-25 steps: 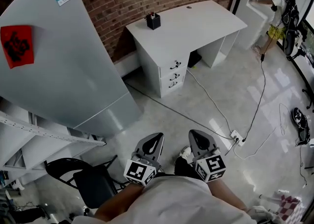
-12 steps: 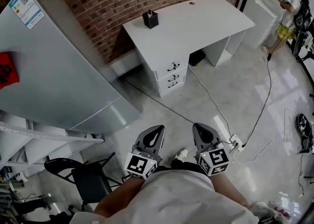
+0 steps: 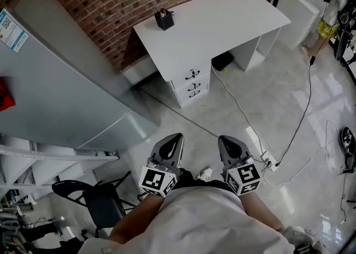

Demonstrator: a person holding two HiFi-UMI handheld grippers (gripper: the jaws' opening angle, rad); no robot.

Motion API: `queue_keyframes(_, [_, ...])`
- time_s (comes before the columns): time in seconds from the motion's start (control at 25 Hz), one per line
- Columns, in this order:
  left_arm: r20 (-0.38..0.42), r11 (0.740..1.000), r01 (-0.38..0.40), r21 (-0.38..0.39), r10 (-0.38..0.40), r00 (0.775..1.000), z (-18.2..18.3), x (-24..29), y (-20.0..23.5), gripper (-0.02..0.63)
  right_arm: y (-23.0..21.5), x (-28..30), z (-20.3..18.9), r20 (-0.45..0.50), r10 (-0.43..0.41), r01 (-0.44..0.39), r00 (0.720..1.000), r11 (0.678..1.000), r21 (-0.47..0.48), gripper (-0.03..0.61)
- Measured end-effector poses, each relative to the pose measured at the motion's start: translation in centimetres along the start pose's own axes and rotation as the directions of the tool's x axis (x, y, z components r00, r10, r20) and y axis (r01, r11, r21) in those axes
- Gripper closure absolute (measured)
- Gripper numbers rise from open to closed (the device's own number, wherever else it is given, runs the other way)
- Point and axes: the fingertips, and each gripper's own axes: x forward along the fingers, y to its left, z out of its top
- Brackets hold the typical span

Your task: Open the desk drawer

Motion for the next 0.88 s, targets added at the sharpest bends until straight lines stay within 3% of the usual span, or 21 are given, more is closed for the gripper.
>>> queue_keyframes(0.36, [-0.035, 0.999, 0.017, -0.051, -0.019, 0.999, -1.4, 4.1, 3.0, 0.607, -1.3, 3.9, -0.5, -0.068, 0.011, -0.01, 0.998, 1.0, 0.011, 0.563])
queue_keyframes(0.88, [-0.095, 0.988, 0.053, -0.148, -0.068, 0.993, -5.2, 15.7, 13.8, 0.607, -5.1, 14.7, 3.7, -0.198, -0.042, 0.028, 0.979, 0.997, -0.073, 0.563])
